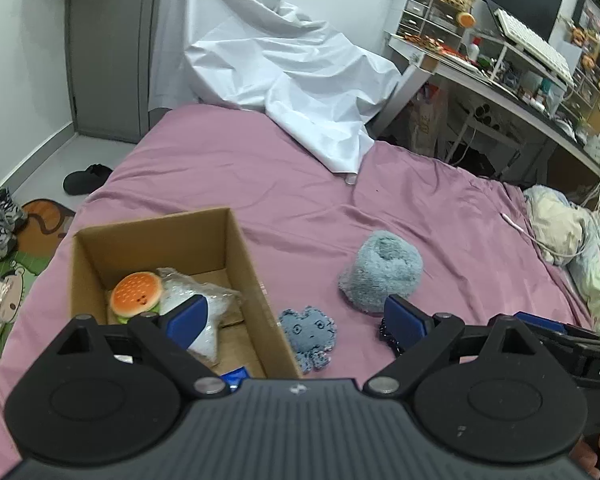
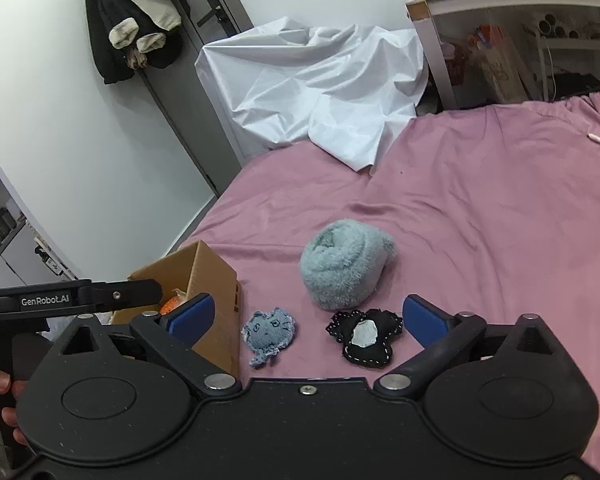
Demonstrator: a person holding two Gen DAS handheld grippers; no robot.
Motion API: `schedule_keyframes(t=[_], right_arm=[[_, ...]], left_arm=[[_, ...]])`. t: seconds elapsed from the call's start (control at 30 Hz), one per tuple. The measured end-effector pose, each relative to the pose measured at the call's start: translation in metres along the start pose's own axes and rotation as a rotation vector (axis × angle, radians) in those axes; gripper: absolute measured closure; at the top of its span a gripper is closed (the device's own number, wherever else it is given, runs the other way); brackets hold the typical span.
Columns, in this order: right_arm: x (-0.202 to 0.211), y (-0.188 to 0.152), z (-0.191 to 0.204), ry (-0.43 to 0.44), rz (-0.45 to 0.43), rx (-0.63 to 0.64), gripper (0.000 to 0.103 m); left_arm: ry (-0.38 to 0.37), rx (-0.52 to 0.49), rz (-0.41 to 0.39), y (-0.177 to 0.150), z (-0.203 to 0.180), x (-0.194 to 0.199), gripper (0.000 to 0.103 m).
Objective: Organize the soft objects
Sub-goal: 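Move both tools toward the blue octopus plush and black-and-white plush, then grasp the blue octopus plush with the left tool while the right tool grasps the black-and-white plush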
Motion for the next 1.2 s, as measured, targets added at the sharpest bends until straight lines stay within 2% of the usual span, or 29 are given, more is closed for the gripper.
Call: schedule_keyframes(t=[0.23,0.33,0.5,0.63,0.7,0.93,1.03,1.13,1.2], right_arm=[[-0.010,-0.005,-0.013,0.010,0.031,-0.029,0.024],[-0.015,-0.007,-0.020,0.018,0.042,-0.057,0.028],[-0.021,-0.010,-0.026,0.035,0.053,-0.070,0.029],[-0.025,-0.013,-0.032,0.059,0.063,-0.078,0.030],[-0.028,-0.014,-0.037,0.071,0.065,-0.089,0.030],[-0.039,-0.023,-0.055,0.114,0.077,-0.139,0.031],[-0.046,-0.026,-0.058,0.115,0.098,-0.145,0.036],[-0.053,-0.029,-0.057,0.128,0.117,-0.134,0.037],[-0.057,-0.032,-0.057,0.134,0.126,-0.125,0.037]], left_arm=[[-0.008,-0.014,0.011,0.000,-0.018,-0.019,0.009],[-0.005,-0.021,0.019,-0.001,-0.025,-0.027,0.011],[-0.007,-0.049,0.037,-0.003,-0.035,-0.037,0.013],[-0.001,-0.052,0.062,-0.004,-0.042,-0.049,0.023],[0.019,-0.049,0.072,-0.004,-0.044,-0.054,0.029],[0.082,-0.044,0.123,-0.006,-0.048,-0.077,0.039],[0.113,-0.035,0.142,-0.008,-0.049,-0.086,0.044],[0.161,-0.066,0.142,-0.009,-0.056,-0.092,0.045],[0.167,-0.073,0.148,-0.008,-0.059,-0.097,0.045]])
Point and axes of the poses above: each gripper's, at about its wrist camera, not at the fingertips, and x roughly against the way its jaws point, z to its left, y to its top, the point moved 2 cm from there along -x, roughly the way its jaws point, and after that the axes turned 5 degrees about z, right-handed, at the moved point
